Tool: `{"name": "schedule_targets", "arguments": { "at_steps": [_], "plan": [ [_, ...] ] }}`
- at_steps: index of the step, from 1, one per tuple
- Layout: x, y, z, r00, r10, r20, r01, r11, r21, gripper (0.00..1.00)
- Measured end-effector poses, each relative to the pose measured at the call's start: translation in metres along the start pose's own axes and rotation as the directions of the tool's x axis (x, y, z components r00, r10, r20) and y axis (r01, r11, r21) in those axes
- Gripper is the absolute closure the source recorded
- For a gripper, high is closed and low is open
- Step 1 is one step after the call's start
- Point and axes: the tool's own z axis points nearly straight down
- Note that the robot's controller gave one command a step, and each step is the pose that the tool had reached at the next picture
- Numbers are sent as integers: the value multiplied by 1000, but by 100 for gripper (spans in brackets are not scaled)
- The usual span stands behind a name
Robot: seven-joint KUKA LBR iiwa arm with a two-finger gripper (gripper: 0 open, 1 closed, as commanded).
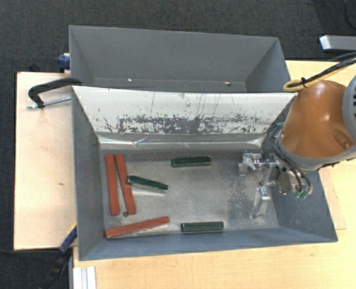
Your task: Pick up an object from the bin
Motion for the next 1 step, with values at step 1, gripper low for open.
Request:
{"name": "schedule_targets", "arguments": {
  "at_steps": [1],
  "plan": [
    [-36, 63, 23, 987, -163, 5, 163, 987, 0, 0]
  ]
}}
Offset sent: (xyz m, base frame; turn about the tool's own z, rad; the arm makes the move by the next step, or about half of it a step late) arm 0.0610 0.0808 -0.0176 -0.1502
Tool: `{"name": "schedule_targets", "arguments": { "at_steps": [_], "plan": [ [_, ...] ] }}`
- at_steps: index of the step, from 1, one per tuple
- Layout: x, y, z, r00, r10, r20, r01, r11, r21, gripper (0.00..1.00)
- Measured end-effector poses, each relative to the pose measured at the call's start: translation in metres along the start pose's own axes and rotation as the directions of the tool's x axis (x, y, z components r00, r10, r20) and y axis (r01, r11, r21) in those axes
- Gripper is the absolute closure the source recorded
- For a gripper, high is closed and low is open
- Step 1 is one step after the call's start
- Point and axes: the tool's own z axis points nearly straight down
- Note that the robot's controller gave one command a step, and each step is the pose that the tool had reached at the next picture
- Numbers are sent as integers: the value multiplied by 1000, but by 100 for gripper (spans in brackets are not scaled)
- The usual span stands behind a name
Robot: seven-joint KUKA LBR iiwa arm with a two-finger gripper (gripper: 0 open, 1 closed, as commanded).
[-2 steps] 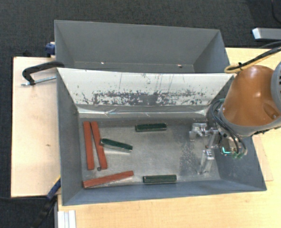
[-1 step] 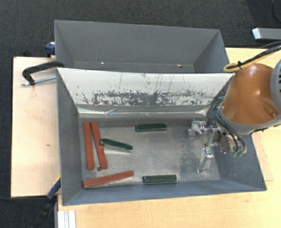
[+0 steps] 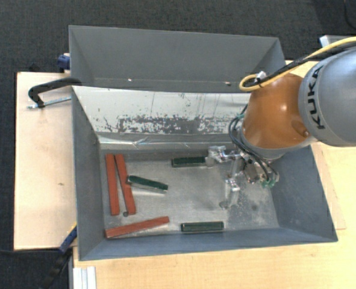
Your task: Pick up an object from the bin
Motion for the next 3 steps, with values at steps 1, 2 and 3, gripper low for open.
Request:
{"name": "schedule_targets", "arguments": {
  "at_steps": [1, 2, 3],
  "plan": [
    [-29, 13, -6, 1000, 12, -2, -12, 1000, -2, 0],
    [-56, 15, 1, 1000, 26, 0, -26, 1000, -1, 0],
    [-66, 28, 36, 974, 225, -6, -225, 974, 0, 100]
  ]
}}
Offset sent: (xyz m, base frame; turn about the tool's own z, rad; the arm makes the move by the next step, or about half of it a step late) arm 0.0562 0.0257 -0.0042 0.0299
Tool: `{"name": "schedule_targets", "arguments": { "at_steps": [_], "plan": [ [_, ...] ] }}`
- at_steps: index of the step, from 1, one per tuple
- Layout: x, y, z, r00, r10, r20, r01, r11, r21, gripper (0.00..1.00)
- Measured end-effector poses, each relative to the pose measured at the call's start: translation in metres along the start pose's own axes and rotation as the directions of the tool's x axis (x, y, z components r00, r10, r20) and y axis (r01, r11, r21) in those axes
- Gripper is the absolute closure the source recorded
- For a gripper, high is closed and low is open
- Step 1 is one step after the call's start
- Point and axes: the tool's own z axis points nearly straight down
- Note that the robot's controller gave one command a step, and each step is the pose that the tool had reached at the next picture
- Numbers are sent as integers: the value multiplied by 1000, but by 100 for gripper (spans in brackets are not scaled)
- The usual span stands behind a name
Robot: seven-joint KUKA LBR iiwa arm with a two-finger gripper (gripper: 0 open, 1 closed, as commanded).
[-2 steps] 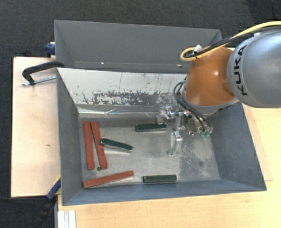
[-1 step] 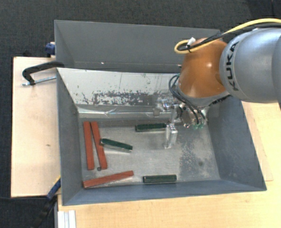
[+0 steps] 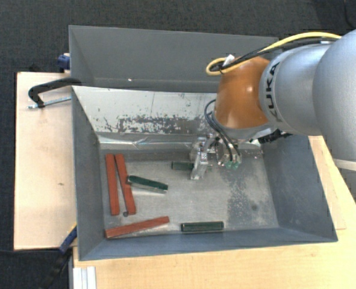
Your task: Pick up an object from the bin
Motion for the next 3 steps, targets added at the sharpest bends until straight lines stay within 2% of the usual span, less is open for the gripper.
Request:
{"name": "schedule_targets", "arguments": {
  "at_steps": [1, 2, 3],
  "plan": [
    [0, 0, 0, 1000, 0, 0, 0, 1000, 0, 100],
    [-1, -8, -125, 998, -63, 4, 63, 998, 1, 100],
    [0, -8, -125, 998, -63, 4, 63, 998, 1, 100]
  ]
}}
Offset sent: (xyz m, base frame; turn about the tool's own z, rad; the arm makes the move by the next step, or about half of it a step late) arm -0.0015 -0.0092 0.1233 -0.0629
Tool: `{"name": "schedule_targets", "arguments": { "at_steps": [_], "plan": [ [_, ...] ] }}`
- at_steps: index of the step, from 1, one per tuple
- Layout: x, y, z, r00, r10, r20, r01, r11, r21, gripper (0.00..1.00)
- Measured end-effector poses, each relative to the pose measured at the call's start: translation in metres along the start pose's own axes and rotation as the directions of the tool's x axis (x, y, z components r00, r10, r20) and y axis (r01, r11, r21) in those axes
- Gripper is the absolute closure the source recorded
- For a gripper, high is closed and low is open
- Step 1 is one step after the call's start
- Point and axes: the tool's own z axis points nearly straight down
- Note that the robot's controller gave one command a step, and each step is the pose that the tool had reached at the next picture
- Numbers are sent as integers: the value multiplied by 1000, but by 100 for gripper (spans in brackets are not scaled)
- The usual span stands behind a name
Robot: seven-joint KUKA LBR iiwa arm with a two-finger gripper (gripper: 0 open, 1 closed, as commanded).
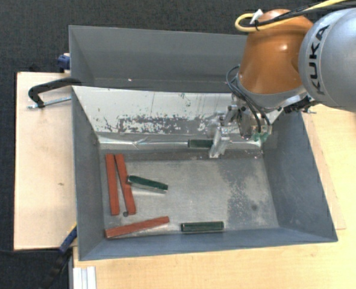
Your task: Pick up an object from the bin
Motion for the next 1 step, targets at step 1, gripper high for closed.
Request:
{"name": "schedule_targets", "arguments": {
  "at_steps": [1],
  "plan": [
    [44, -48, -139, 888, -460, 2, 460, 888, 1, 100]
  ]
}}
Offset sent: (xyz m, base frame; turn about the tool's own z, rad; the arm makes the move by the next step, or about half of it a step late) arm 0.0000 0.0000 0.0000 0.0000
